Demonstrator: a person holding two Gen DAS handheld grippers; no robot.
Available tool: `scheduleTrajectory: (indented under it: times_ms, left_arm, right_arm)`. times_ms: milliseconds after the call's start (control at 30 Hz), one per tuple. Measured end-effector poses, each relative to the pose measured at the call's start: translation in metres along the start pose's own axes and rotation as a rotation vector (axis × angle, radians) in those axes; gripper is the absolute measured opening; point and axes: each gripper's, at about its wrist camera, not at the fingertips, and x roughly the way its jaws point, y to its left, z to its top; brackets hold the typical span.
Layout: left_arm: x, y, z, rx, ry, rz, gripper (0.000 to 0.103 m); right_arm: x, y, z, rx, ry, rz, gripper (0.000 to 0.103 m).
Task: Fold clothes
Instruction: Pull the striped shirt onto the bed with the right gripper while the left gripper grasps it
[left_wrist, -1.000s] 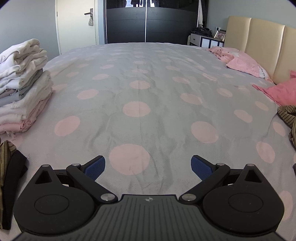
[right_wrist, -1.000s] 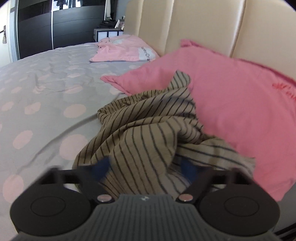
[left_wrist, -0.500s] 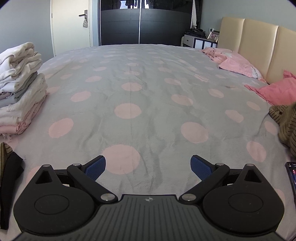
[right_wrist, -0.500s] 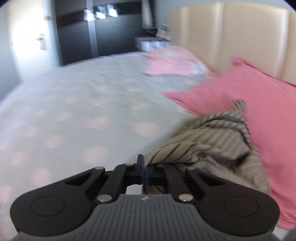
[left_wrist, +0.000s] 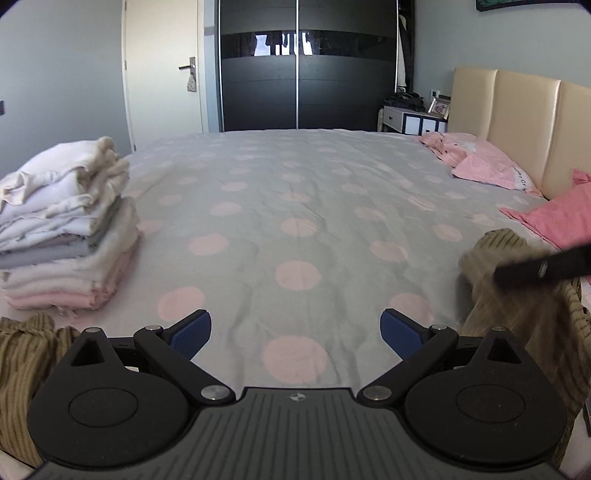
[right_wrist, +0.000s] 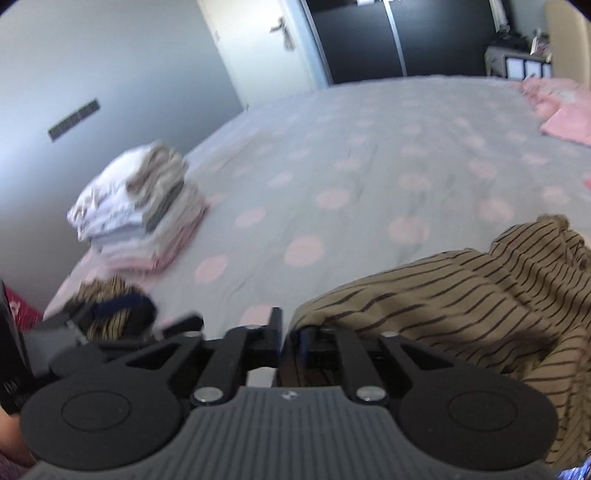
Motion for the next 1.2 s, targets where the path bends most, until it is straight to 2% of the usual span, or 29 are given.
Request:
scheduleTrajectory:
  times_ms: [33, 167, 267, 367, 533, 600, 667, 900, 1000, 1033, 1067, 1100, 1133, 1200]
  left_arm:
    - [0.000, 0.001, 0.000, -0.006, 0.000, -0.007, 0.100]
    - [0.000, 0.001, 0.000, -0.020, 0.015, -0.062, 0.100]
    - [-0.001, -0.005, -0.001, -0.011, 0.022, -0.113, 0.100]
    - [0.000, -0.014, -0.001, 0.008, 0.015, -0.158, 0.100]
    - [0.015, -0.031, -0.009, 0.039, 0.049, -0.218, 0.100]
    - [0.024, -0.037, -0.014, 0.042, 0.066, -0.244, 0.100]
    - [0.033, -0.041, -0.018, 0.036, 0.086, -0.262, 0.100]
    - [0.064, -0.059, -0.022, 0.044, 0.129, -0.261, 0.099]
    - [0.073, -0.068, -0.023, 0.067, 0.146, -0.285, 0.089]
    - [0.075, -0.071, -0.023, 0.072, 0.156, -0.303, 0.074]
    - [0.078, -0.074, -0.024, 0.078, 0.167, -0.320, 0.059]
    - [0.080, -0.076, -0.025, 0.080, 0.176, -0.337, 0.051]
    - [0.082, -0.078, -0.026, 0.081, 0.185, -0.353, 0.038]
    - [0.084, -0.078, -0.028, 0.082, 0.190, -0.352, 0.032]
  right_arm:
    - [0.001, 0.000, -0.003, -0.009, 0.009, 0.002, 0.033]
    - [-0.002, 0.001, -0.012, -0.044, 0.018, -0.026, 0.038]
    - [-0.010, -0.012, -0.017, -0.028, -0.005, -0.053, 0.053]
    - [-0.020, -0.026, -0.023, -0.017, -0.006, -0.088, 0.055]
    - [-0.033, -0.062, -0.037, -0.015, 0.002, -0.252, 0.060]
    - [-0.039, -0.082, -0.044, 0.013, 0.005, -0.311, 0.073]
    - [-0.046, -0.101, -0.052, 0.045, 0.002, -0.360, 0.080]
    - [-0.059, -0.174, -0.075, 0.240, 0.003, -0.475, 0.080]
    - [-0.056, -0.194, -0.077, 0.318, -0.006, -0.469, 0.080]
    - [-0.053, -0.196, -0.077, 0.341, -0.009, -0.437, 0.080]
    - [-0.050, -0.199, -0.076, 0.362, -0.012, -0.406, 0.074]
    - [-0.045, -0.199, -0.075, 0.372, -0.012, -0.377, 0.061]
    - [-0.040, -0.197, -0.073, 0.373, -0.002, -0.357, 0.052]
    - [-0.027, -0.188, -0.069, 0.338, 0.035, -0.333, 0.010]
